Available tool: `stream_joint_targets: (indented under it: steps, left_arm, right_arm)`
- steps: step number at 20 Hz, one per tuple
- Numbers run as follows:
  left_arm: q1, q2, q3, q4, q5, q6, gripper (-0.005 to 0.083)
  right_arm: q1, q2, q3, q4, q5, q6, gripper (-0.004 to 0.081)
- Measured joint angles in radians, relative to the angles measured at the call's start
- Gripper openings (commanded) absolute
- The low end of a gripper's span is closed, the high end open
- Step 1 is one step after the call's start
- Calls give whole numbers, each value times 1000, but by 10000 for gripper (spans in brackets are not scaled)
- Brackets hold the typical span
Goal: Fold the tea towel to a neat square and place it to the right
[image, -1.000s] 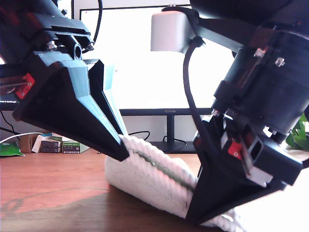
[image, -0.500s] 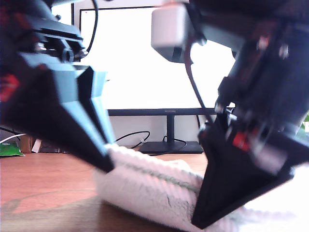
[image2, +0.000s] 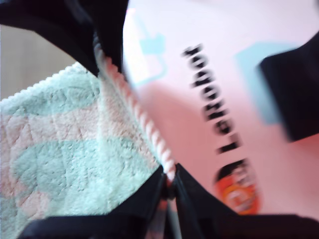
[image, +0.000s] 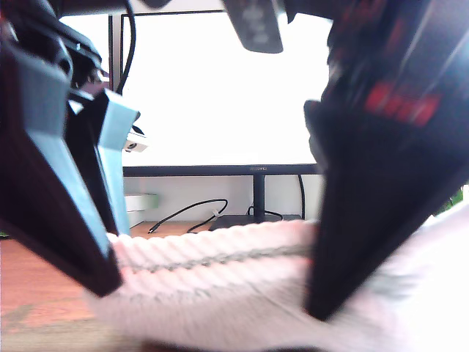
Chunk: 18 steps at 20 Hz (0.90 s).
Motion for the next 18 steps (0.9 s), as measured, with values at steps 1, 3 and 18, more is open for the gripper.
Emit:
stream_joint_targets:
  steps: [1, 3, 18]
  left_arm:
    - [-23, 0, 4, -8, 2, -13, -21]
    - [-68, 0, 6, -20, 1, -38, -21]
    - [40, -1, 13, 67, -191, -82, -21]
  right_arm:
    - [3, 0, 1, -25, -28, 8, -12]
    - [5, 0, 1, -66, -72, 8, -12]
    - [-40, 0, 60, -42, 142, 8, -13]
